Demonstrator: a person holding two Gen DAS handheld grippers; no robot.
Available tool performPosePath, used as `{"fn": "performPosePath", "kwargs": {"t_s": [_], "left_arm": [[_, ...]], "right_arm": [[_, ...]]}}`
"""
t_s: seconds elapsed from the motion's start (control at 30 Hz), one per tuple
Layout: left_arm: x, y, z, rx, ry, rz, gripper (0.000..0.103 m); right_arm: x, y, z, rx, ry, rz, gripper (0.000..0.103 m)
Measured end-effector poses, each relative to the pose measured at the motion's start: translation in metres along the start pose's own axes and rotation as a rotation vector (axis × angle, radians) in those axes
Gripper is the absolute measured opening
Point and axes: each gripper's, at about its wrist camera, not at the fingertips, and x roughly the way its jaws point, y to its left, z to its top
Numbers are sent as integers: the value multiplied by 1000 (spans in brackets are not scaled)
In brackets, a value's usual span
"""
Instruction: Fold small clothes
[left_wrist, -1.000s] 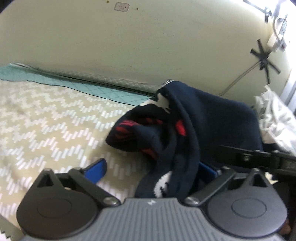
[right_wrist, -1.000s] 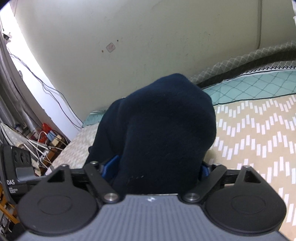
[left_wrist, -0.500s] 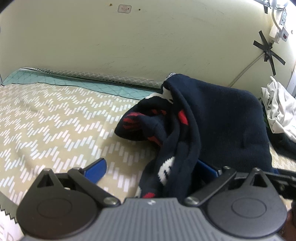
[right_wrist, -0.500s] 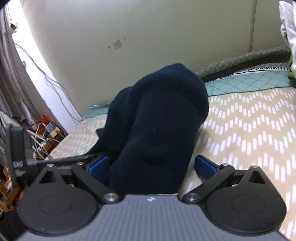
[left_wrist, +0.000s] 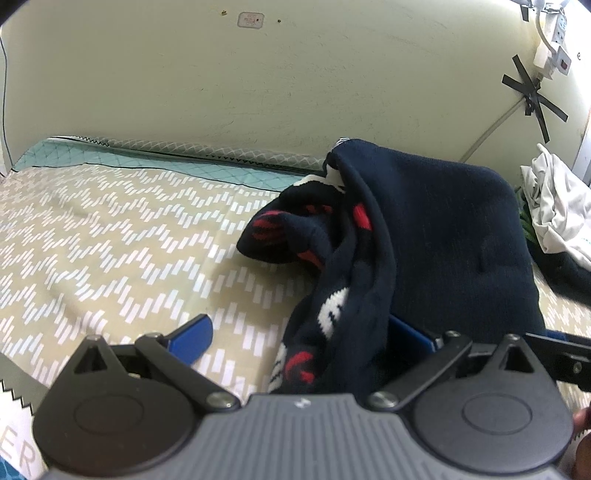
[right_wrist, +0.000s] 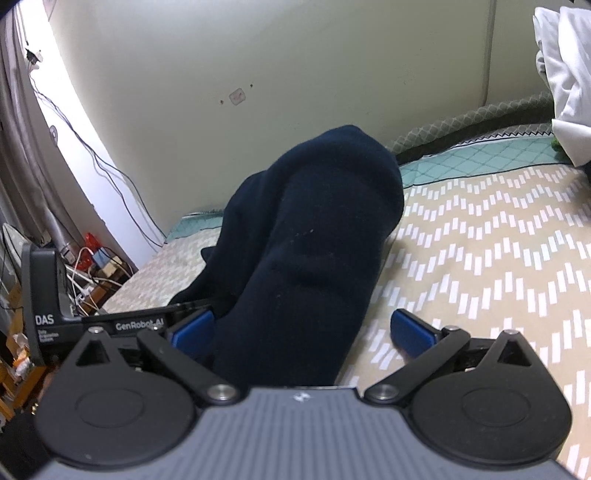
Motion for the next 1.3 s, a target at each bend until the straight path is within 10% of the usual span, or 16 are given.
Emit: {"fn": "performPosePath", "kwargs": {"t_s": [1.3], "left_arm": [[-2, 0, -2, 3, -3, 7, 103]], "right_arm": [[-7, -11, -2, 77, -33, 56, 97]]}}
